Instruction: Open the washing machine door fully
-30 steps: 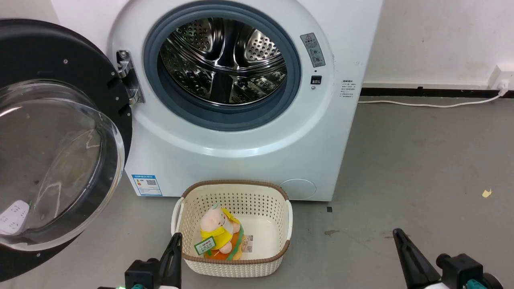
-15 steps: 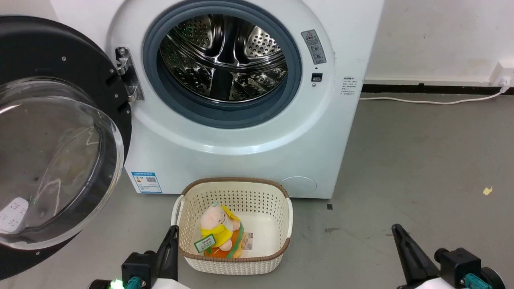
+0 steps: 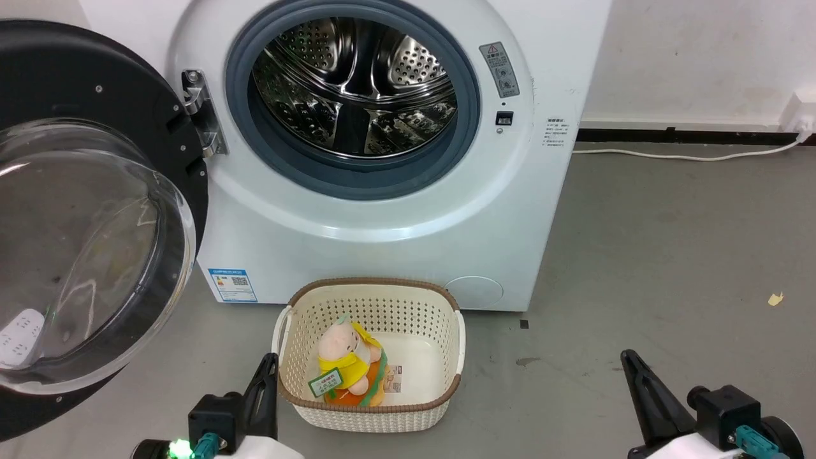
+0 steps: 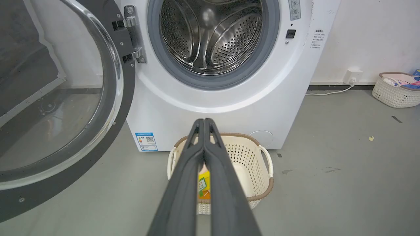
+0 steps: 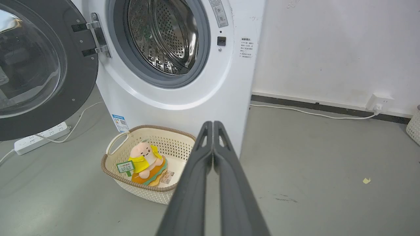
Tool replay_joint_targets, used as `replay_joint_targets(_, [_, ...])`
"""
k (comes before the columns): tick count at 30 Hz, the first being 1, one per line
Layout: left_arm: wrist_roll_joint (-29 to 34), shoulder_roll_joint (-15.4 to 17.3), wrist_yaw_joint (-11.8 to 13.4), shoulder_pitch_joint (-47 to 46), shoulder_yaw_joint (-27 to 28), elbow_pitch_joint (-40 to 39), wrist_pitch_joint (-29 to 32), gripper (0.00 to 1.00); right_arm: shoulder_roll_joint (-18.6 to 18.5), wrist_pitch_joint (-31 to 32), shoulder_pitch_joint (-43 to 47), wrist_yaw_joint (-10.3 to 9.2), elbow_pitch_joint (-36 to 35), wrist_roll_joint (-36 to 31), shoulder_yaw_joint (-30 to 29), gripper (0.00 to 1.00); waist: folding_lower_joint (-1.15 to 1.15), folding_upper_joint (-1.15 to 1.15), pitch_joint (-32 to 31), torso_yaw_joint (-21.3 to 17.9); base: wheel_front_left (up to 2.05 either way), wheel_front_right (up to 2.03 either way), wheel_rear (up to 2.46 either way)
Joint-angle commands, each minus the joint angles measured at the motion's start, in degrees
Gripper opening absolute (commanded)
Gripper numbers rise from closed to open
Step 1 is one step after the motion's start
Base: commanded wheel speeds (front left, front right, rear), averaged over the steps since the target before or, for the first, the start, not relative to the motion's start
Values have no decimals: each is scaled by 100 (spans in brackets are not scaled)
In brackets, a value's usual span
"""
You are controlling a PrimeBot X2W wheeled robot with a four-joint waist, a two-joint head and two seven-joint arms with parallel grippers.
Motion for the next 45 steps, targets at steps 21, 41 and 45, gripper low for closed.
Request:
replay_joint_targets(21, [195,-51,-66,-194,214,-233,258,0,45,274,-238,4,-164,-150,-17,0,0,0,91,9,0,0,0])
replay_joint_targets(41, [342,-74,-114,-284,390,-414,491,0,60,509,-365,4,-284,-251,-23,0,0,0,177,17,0,0,0])
replay_joint_targets(45, [372,-79,-123,-302,426,-450,538,0,63,556,-391,4,-308,-271,-24,0,0,0,195,18,0,0,0])
